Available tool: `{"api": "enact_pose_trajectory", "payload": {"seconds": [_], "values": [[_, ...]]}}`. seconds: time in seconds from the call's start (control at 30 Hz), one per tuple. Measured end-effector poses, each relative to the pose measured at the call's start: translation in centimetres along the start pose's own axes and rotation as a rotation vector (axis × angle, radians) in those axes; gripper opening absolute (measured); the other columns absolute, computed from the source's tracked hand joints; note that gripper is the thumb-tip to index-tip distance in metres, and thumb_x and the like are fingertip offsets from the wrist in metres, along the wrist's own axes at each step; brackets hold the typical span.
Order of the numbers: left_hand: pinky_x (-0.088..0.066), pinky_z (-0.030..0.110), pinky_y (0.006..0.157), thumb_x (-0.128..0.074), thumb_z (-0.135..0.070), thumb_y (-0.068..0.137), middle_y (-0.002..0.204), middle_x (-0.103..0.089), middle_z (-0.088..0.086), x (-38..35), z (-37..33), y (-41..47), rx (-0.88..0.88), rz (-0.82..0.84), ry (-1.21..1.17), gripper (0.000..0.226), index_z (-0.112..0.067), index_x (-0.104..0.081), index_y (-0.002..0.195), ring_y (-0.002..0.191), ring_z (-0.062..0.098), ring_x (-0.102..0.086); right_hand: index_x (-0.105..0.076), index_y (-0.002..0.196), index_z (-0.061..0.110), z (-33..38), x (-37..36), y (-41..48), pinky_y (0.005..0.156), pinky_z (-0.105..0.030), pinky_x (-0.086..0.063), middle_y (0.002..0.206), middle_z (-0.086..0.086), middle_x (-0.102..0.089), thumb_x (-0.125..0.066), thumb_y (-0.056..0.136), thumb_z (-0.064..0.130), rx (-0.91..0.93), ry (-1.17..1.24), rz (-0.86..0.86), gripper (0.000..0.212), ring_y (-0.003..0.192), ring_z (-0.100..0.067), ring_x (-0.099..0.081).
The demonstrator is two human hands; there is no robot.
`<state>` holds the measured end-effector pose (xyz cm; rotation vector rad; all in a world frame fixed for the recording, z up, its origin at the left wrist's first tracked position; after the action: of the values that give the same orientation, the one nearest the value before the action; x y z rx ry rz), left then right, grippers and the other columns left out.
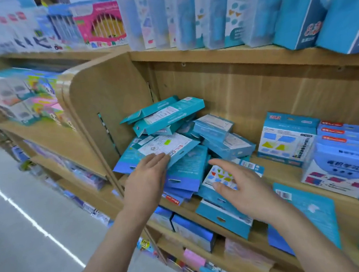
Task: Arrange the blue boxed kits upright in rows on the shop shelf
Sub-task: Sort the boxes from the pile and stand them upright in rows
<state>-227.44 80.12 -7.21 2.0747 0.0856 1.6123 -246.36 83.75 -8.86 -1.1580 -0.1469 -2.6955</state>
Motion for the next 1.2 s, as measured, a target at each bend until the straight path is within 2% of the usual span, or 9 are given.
{"api": "enact_pose_trajectory", "payload": {"seconds": [0.13, 0.2, 0.27, 0.37, 0.53, 0.7, 0.9, 1.07, 1.2], "values": [[-0.048, 0.026, 0.085, -0.041, -0.019, 0.093, 0.110, -0.069, -0.001, 4.2, 0.2, -0.6, -0.038, -0.277, -0.145, 0.034, -0.011, -0.068, 0.111, 0.104, 0.017, -0.063, -0.013, 0.146, 0.048, 0.3, -0.9, 0.9, 0.106, -0.023, -0.029, 0.150, 0.020, -0.028, -0.053, 0.094, 0.039, -0.001, 0.106, -0.010, 0.065, 0.138, -0.002, -0.027], [-0.043, 0.016, 0.075, -0.048, -0.015, 0.092, 0.096, -0.068, -0.011, 6.4, 0.6, -1.2, 0.036, -0.377, -0.301, 0.025, -0.013, -0.069, 0.106, 0.087, 0.005, -0.060, -0.005, 0.144, 0.053, 0.6, -0.9, 1.1, 0.110, -0.028, -0.029, 0.150, 0.026, -0.023, -0.057, 0.091, 0.044, 0.017, 0.175, -0.034, 0.075, 0.138, 0.001, -0.025], [-0.048, 0.020, 0.066, -0.050, -0.019, 0.093, 0.078, -0.065, -0.012, 7.4, 1.9, -1.8, 0.174, -0.414, -0.530, 0.018, -0.017, -0.068, 0.097, 0.071, 0.008, -0.056, -0.003, 0.141, 0.058, 1.2, -0.2, 1.3, 0.113, -0.031, -0.028, 0.148, 0.030, -0.020, -0.060, 0.085, 0.050, 0.042, 0.251, -0.077, 0.080, 0.137, 0.005, -0.022], [-0.058, 0.046, 0.064, -0.051, -0.024, 0.096, 0.080, -0.067, 0.012, 7.6, 3.5, -2.2, 0.425, -0.346, -0.947, 0.021, -0.010, -0.064, 0.087, 0.076, 0.033, -0.065, -0.015, 0.138, 0.061, 2.3, 1.2, 1.7, 0.113, -0.036, -0.030, 0.148, 0.031, -0.027, -0.059, 0.073, 0.065, 0.095, 0.347, -0.129, 0.079, 0.137, 0.005, -0.025], [-0.058, 0.030, 0.059, -0.046, -0.018, 0.098, 0.083, -0.074, 0.007, 5.6, 2.7, -2.5, 0.651, -0.159, -1.401, 0.022, -0.009, -0.067, 0.099, 0.069, 0.018, -0.071, -0.056, 0.124, 0.034, 4.2, 3.0, 1.6, 0.086, -0.019, -0.050, 0.115, 0.023, -0.065, -0.061, 0.081, 0.034, 0.193, 0.604, -0.164, 0.042, 0.110, 0.003, -0.059], [-0.057, 0.024, 0.052, -0.049, -0.020, 0.097, 0.082, -0.075, 0.007, 3.9, 2.0, -2.8, 0.743, -0.126, -1.521, 0.022, -0.010, -0.068, 0.093, 0.062, 0.018, -0.070, -0.065, 0.112, 0.026, 3.0, 3.6, 1.0, 0.080, -0.019, -0.052, 0.105, 0.016, -0.071, -0.062, 0.086, 0.019, 0.126, 0.676, -0.230, 0.027, 0.100, 0.000, -0.065], [-0.059, 0.028, 0.065, -0.054, -0.036, 0.087, 0.094, -0.074, 0.006, 4.0, -0.1, -2.6, 0.618, -0.032, -1.442, 0.032, -0.012, -0.063, 0.106, 0.085, 0.018, -0.071, -0.066, 0.108, 0.028, 1.4, 3.7, 0.0, 0.084, -0.028, -0.053, 0.103, 0.011, -0.072, -0.063, 0.087, 0.018, 0.039, 0.695, -0.274, 0.024, 0.099, -0.005, -0.066], [-0.056, 0.022, 0.063, -0.058, -0.019, 0.084, 0.096, -0.074, 0.002, 4.5, -2.9, -2.4, 0.434, -0.030, -1.388, 0.027, -0.017, -0.060, 0.110, 0.089, 0.019, -0.071, -0.065, 0.108, 0.028, -0.8, 4.4, -1.6, 0.093, -0.038, -0.052, 0.104, 0.011, -0.071, -0.065, 0.086, 0.017, -0.049, 0.628, -0.229, 0.024, 0.102, -0.003, -0.063], [-0.057, 0.026, 0.077, -0.058, -0.010, 0.081, 0.098, -0.074, 0.001, 3.9, -6.5, -1.6, 0.261, 0.063, -1.389, 0.025, -0.014, -0.061, 0.106, 0.097, 0.017, -0.069, -0.059, 0.118, 0.033, -2.3, 6.8, -3.7, 0.097, -0.035, -0.047, 0.112, 0.020, -0.066, -0.069, 0.085, 0.016, -0.065, 0.408, -0.275, 0.039, 0.108, 0.005, -0.057]]}}
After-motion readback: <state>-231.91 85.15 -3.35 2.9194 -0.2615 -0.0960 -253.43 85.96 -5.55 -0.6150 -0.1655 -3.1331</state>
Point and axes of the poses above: each hand's wrist, its own y-axis towards the middle knuckle, its own x-axis out of the back of the hand, z = x × y, the point moved 9 cm from there along y, towards the middle knuckle
